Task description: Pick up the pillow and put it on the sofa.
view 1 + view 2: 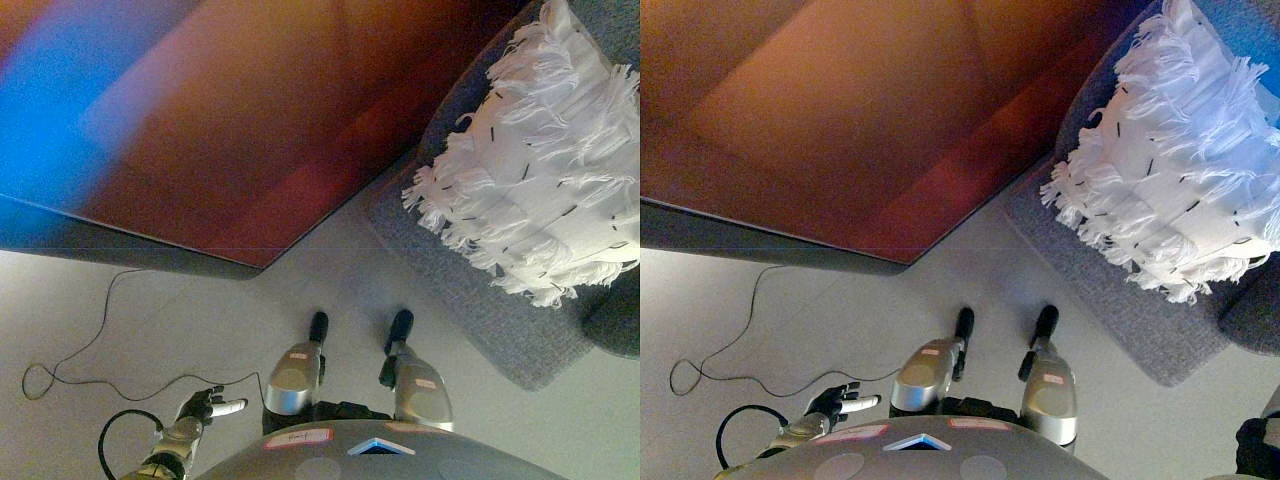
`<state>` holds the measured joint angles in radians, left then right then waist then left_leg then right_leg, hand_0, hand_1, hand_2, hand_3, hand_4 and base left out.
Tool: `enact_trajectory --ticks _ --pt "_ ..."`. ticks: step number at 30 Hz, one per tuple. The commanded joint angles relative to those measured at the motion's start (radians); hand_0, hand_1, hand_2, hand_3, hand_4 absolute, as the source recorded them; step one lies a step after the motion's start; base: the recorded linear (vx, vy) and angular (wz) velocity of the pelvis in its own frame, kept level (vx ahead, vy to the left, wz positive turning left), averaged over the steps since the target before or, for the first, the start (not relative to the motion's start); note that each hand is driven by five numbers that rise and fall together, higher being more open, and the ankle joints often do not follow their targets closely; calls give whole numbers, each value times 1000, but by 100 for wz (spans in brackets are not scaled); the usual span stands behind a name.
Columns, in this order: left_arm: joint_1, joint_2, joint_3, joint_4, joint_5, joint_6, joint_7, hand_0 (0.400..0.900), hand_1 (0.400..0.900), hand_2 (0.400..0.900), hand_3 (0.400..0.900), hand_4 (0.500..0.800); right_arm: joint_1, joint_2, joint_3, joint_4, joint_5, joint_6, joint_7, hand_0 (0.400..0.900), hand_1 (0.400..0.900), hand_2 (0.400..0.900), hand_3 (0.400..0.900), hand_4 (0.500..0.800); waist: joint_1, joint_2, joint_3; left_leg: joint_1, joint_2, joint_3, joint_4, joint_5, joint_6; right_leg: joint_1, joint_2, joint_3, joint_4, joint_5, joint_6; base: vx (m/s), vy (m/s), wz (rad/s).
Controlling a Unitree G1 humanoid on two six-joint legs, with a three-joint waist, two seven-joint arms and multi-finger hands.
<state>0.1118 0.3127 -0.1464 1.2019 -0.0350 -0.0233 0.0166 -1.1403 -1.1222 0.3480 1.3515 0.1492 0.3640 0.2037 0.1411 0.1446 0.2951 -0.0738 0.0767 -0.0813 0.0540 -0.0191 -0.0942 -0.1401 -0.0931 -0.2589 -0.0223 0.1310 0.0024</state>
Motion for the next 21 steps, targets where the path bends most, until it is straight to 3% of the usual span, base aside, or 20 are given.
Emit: enact_trajectory --ticks 1,13,21 --pt "93 84 -54 37 30 17 31 900 900 900 900 800 33 -132 73 -38 -41 -32 -59 900 900 900 900 800 14 -73 -88 -13 41 17 56 71 -31 39 -39 56 162 -192 22 38 -8 -13" --pt "85 84 -59 48 63 47 75 900 900 900 900 800 168 -160 -13 -33 -68 -33 -36 900 900 900 900 800 -17 -161 -157 52 29 71 60 -2 -5 130 -37 94 103 -168 45 44 -9 -17" --pt "59 85 -66 59 63 60 66 900 900 900 900 800 262 -162 -64 -71 -51 -63 11 900 900 900 900 800 -52 -196 -191 87 18 107 35 -39 13 151 -35 127 79 -154 60 -43 23 -15"
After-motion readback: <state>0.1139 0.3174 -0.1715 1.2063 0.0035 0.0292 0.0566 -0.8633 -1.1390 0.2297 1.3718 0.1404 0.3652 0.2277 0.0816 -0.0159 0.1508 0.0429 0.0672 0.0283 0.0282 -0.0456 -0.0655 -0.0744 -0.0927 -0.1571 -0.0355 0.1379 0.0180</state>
